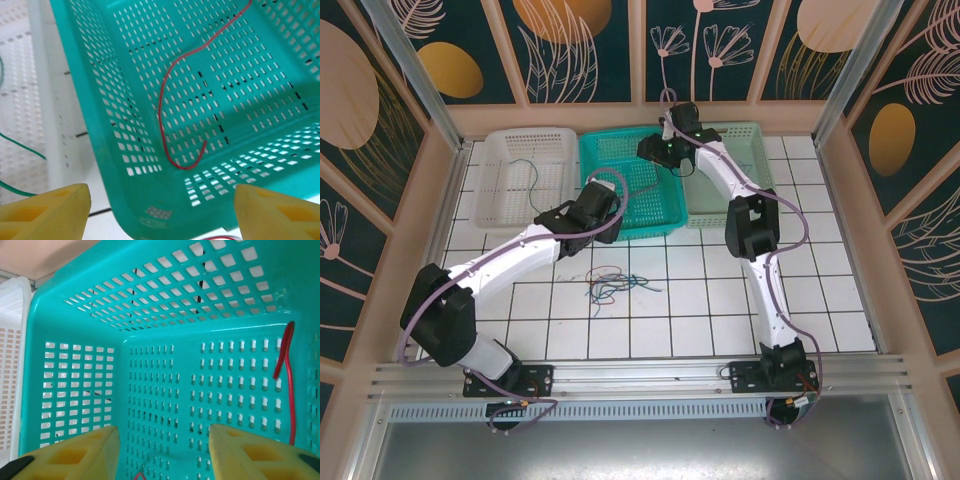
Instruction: Untangle the cables
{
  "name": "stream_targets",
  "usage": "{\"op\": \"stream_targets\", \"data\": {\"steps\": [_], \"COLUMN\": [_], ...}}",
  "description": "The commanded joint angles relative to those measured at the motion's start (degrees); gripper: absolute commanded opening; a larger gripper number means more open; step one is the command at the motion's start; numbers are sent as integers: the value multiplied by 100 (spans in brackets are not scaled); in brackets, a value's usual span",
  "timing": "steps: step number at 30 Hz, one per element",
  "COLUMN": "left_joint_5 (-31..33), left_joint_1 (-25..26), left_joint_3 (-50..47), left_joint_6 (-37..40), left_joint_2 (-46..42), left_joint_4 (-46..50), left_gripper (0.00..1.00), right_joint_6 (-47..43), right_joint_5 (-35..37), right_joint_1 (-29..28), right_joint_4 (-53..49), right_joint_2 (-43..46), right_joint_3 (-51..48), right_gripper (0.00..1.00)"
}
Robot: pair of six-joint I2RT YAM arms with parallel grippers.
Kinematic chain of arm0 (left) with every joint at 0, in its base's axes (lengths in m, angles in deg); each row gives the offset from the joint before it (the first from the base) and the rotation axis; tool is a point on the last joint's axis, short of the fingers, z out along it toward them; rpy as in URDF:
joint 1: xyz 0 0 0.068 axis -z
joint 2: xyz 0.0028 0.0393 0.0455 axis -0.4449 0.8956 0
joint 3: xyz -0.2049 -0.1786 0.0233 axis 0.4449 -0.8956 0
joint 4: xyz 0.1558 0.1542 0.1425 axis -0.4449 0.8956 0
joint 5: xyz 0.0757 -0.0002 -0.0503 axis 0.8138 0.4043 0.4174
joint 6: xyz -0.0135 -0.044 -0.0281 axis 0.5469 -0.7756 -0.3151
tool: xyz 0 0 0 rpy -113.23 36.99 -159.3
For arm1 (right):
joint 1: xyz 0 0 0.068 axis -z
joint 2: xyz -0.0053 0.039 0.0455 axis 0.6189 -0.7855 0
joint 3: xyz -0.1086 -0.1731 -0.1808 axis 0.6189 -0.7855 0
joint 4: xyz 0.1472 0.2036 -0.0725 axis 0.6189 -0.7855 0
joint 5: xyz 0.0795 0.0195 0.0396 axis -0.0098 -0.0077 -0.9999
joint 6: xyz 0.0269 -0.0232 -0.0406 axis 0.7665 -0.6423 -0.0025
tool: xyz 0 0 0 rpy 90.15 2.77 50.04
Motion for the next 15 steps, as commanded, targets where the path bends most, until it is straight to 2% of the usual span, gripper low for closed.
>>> {"op": "stream_targets", "data": {"steps": [1, 4, 8, 11, 15], "left_joint_5": [-321, -476, -594, -417, -206], "left_joint_1": [-39, -39, -38, -36, -129], "left_joint_3": [-220, -301, -205, -222, -72], "left_joint_6": [-485, -543, -555, -479, -399], "left_joint_2": [-169, -103, 92, 161, 391], "left_joint_4": [63, -110, -208, -344, -376], "left_gripper": [75, 75, 73, 74, 74], "right_joint_6": [-118, 3, 220, 218, -51], "right_joint_5": [356, 730, 840, 523, 97], "right_joint_1": [-1, 29, 51, 37, -94], "right_joint_4": [-174, -1, 499, 795, 1269], "right_joint_2": [-45, 136, 412, 525, 867], "right_joint_3": [-108, -345, -772, -812, -914], "right_gripper": [52, 53, 55, 55, 62]}}
